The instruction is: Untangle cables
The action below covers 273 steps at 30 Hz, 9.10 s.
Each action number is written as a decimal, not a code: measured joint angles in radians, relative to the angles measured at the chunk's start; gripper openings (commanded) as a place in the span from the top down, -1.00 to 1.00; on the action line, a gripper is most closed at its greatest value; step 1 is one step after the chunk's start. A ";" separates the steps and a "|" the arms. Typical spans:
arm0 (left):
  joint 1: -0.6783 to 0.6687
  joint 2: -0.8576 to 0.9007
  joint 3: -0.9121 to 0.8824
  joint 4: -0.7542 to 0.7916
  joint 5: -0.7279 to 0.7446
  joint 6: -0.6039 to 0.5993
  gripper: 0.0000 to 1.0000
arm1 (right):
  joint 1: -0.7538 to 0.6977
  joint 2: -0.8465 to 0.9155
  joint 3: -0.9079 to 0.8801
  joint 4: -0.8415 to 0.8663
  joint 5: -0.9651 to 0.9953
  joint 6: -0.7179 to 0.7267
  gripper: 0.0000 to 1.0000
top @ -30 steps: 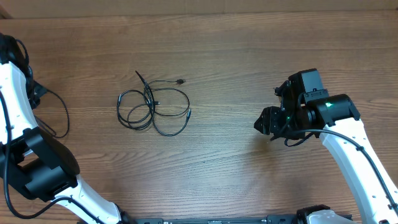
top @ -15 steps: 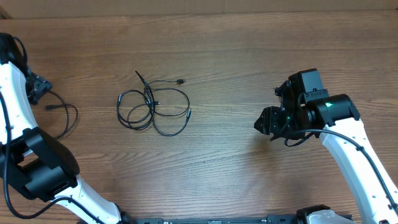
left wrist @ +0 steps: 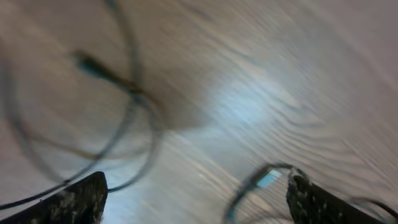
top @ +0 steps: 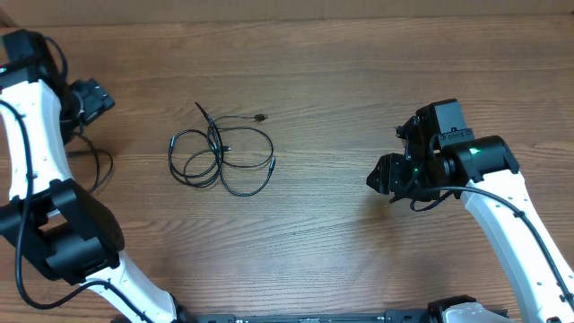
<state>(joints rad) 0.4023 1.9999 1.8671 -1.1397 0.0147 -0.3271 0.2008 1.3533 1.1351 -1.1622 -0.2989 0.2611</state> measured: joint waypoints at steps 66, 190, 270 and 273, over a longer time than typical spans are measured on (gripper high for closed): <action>-0.582 0.041 0.425 -0.055 0.297 0.044 0.92 | 0.000 0.000 0.000 0.019 0.000 0.000 -0.09; -0.427 -0.496 0.569 -0.236 0.331 0.204 0.92 | 0.226 0.299 -0.004 0.209 0.267 0.347 0.25; -0.558 0.345 0.581 -0.485 0.032 0.277 0.22 | 0.174 0.299 -0.016 0.305 -0.266 -0.020 -0.21; -0.561 0.345 0.581 -0.485 -0.036 0.247 0.13 | 0.174 0.299 -0.016 0.304 -0.261 -0.019 -0.21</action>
<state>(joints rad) -0.1585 2.3447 2.4485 -1.6249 -0.0212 -0.0803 0.3748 1.6527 1.1194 -0.8577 -0.5602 0.2417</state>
